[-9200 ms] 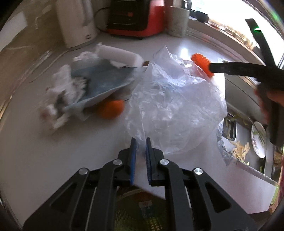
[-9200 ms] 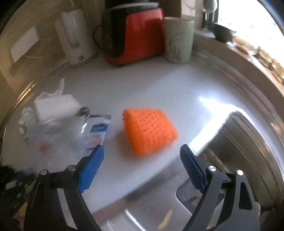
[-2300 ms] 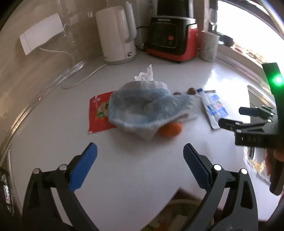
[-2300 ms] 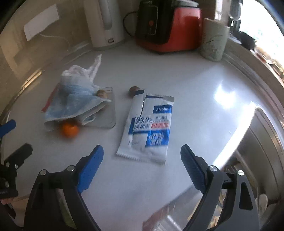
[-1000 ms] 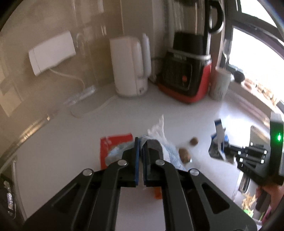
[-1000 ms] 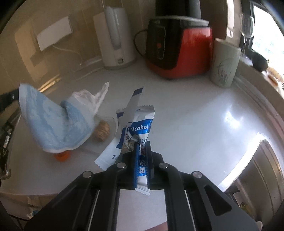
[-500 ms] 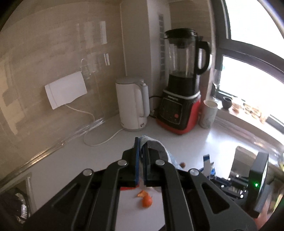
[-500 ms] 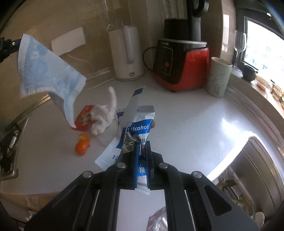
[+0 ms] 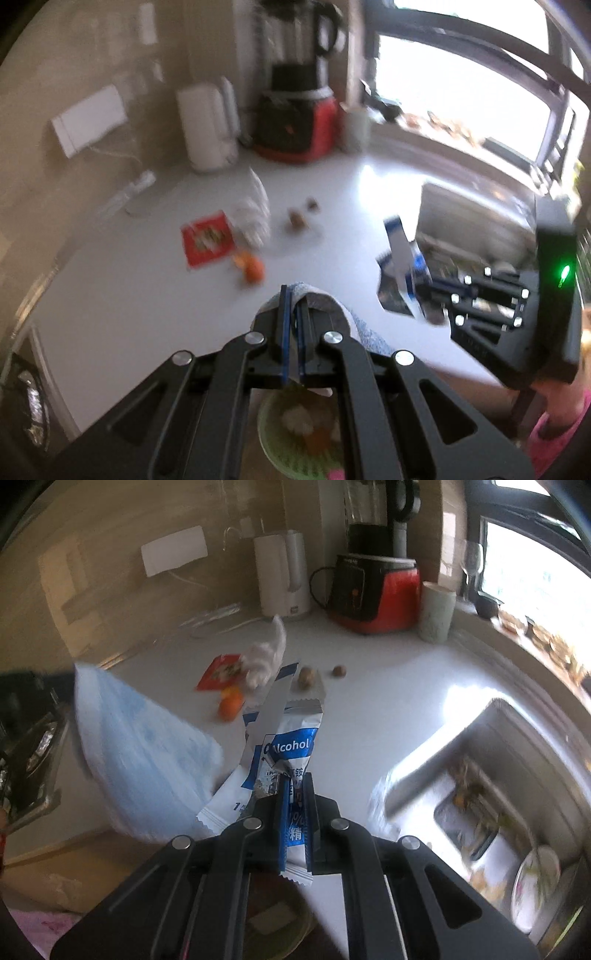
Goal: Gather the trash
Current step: 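Carry the cloth and wipe packet over the green basket and release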
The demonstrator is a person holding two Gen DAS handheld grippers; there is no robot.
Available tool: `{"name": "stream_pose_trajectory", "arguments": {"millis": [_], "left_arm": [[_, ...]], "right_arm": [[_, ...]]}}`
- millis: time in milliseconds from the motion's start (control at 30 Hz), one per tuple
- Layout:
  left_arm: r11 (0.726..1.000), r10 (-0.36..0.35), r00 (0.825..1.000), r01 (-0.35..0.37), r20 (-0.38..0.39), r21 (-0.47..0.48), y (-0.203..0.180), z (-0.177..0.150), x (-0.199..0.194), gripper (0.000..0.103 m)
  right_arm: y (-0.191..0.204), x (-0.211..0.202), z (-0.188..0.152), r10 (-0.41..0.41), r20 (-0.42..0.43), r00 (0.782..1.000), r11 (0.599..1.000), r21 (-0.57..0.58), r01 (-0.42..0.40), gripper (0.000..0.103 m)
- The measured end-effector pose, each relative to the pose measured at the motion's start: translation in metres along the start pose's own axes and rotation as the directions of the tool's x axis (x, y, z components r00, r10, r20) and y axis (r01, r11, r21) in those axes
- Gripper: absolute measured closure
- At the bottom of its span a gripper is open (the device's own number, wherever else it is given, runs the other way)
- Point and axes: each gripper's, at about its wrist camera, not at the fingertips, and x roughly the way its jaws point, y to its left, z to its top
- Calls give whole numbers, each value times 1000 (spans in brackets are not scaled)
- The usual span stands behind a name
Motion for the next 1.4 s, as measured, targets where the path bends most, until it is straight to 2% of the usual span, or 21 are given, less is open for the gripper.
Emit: {"name": "stream_pose_trajectory", "arguments": {"millis": [133, 233, 367, 467, 567, 600, 633, 700, 867, 1167, 1233, 1400], "left_arm": [[998, -45, 996, 47, -75, 32, -14, -46, 14, 100], [997, -36, 991, 44, -129, 58, -22, -76, 30, 100], [991, 36, 983, -12, -182, 132, -34, -110, 53, 100], [992, 16, 967, 16, -253, 124, -36, -127, 73, 100], [994, -9, 952, 42, -306, 100, -35, -135, 85, 95], [994, -15, 947, 47, -320, 94, -35, -138, 88, 83], [994, -19, 948, 51, -319, 94, -35, -138, 88, 66], [994, -9, 957, 40, -290, 100, -34, -136, 84, 52], [994, -24, 965, 51, -261, 95, -35, -130, 76, 49], [998, 7, 977, 7, -212, 62, -13, -118, 58, 33], [999, 11, 979, -3, -205, 41, -5, -117, 55, 30], [999, 41, 982, -41, -185, 7, 15, -113, 49, 28]], "right_arm": [[20, -10, -28, -8, -28, 1000, 1000, 22, 8, 96], [34, -15, -49, -16, -50, 999, 999, 34, 18, 96], [43, -16, -70, -13, -79, 997, 998, 60, 18, 96], [50, -13, -81, -11, -94, 996, 997, 70, 17, 95], [55, -8, -89, -13, -115, 993, 997, 70, 21, 95], [55, -7, -90, -12, -119, 993, 997, 70, 21, 95], [56, -6, -91, -14, -123, 992, 997, 70, 22, 95], [56, -5, -94, -13, -131, 991, 997, 72, 23, 96], [56, -2, -93, -16, -143, 990, 998, 64, 26, 95], [67, 16, -102, 9, -198, 980, 1000, 28, -4, 96], [72, 24, -109, 22, -221, 975, 1000, 15, -20, 96], [86, 52, -124, 54, -288, 956, 998, -10, -60, 95]]}}
